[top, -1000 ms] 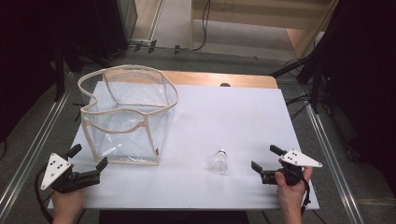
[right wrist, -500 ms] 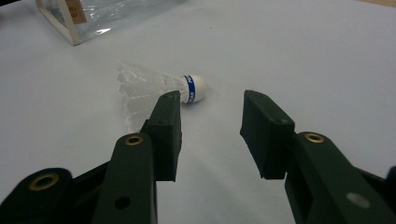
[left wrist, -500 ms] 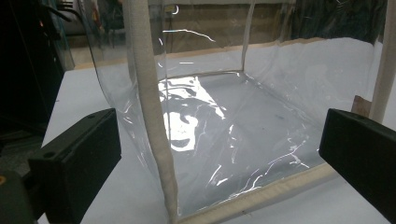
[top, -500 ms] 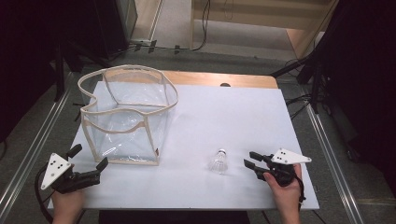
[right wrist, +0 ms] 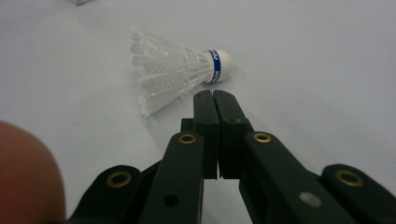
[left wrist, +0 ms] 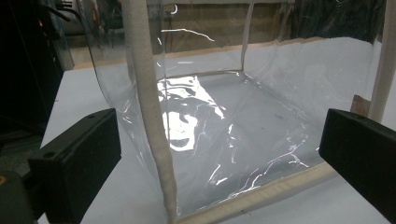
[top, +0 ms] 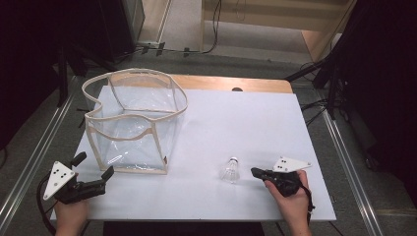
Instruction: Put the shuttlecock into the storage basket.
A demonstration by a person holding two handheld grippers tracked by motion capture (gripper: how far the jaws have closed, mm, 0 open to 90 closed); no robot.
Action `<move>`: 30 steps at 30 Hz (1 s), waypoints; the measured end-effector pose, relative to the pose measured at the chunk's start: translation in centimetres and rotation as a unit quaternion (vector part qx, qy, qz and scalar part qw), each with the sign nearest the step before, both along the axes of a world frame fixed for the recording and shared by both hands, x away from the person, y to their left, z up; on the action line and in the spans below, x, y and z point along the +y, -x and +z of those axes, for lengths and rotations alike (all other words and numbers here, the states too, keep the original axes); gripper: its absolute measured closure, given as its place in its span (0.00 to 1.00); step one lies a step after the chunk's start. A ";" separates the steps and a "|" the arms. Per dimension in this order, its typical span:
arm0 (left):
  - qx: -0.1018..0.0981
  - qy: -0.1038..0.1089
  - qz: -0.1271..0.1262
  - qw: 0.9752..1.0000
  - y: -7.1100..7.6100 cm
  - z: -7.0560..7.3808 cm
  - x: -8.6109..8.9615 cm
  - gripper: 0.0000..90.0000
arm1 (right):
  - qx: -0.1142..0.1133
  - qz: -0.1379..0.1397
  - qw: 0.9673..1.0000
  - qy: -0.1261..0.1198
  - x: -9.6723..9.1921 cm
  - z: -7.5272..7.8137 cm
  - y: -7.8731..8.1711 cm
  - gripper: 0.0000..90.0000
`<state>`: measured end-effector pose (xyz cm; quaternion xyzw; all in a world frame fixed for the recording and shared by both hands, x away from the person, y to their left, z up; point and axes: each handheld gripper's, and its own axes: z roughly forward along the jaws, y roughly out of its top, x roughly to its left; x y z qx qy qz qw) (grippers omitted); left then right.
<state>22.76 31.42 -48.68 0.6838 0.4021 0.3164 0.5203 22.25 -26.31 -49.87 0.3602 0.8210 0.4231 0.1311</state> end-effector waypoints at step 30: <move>0.000 0.004 0.005 1.000 0.1 0.0 0.0 0.00 | 0.043 0.090 0.994 0.040 6.6 -0.2 -3.4 0.97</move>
